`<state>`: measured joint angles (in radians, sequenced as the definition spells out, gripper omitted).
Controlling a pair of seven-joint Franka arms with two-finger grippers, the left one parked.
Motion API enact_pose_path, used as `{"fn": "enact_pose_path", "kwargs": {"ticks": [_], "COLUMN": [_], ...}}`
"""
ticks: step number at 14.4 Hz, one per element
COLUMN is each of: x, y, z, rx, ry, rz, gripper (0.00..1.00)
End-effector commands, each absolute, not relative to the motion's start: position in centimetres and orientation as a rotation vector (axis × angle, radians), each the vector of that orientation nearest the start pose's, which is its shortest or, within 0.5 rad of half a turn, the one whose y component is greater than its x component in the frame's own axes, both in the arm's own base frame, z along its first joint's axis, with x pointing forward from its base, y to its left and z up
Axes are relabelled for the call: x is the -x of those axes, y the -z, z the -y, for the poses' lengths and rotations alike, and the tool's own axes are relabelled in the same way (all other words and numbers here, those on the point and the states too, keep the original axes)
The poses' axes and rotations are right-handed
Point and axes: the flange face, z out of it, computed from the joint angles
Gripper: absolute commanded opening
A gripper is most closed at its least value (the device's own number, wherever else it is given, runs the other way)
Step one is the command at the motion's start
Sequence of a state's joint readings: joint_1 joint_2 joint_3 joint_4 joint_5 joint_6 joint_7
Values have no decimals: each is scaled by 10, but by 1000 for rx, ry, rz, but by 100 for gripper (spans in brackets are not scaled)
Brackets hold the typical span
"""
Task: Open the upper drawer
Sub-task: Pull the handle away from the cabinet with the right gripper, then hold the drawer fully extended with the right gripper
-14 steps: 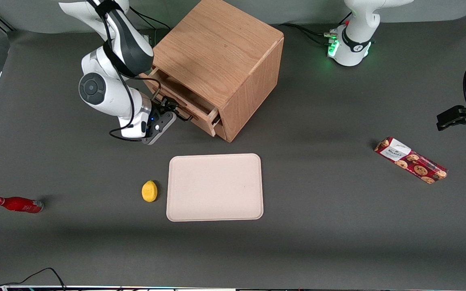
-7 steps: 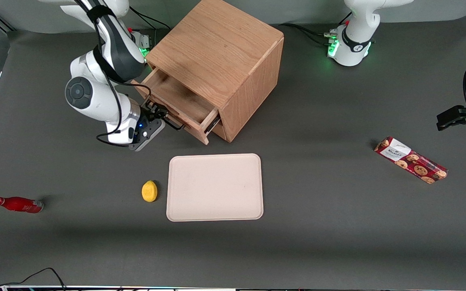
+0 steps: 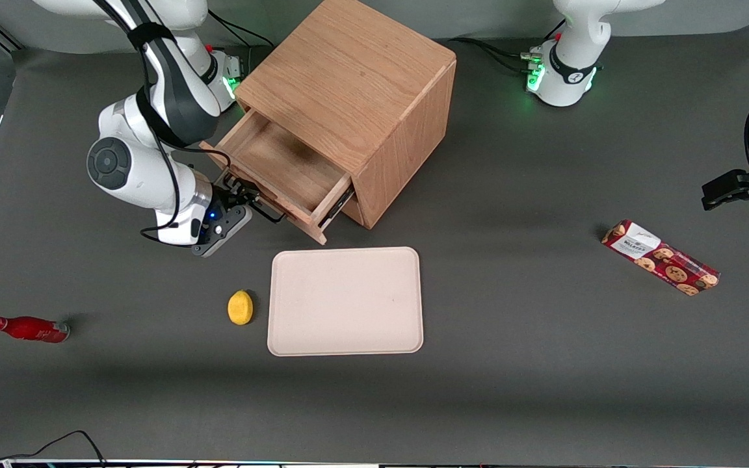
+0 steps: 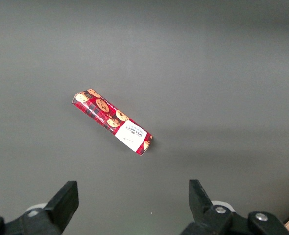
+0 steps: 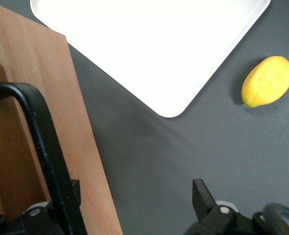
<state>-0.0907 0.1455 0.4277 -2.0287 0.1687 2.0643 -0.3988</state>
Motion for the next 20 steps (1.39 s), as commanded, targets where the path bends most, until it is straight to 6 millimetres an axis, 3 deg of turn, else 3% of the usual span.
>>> {"fn": "enact_pose_path", "kwargs": {"ticks": [1,12,20], "x": [-554,-587,-608], "y": [-369,-382,-380], "z": [-179,-150,-130], "rx": [2793,2807,2825], "ry": [-123,-50,-28], "rz": [945,879,843], "gripper": [100,100,100]}}
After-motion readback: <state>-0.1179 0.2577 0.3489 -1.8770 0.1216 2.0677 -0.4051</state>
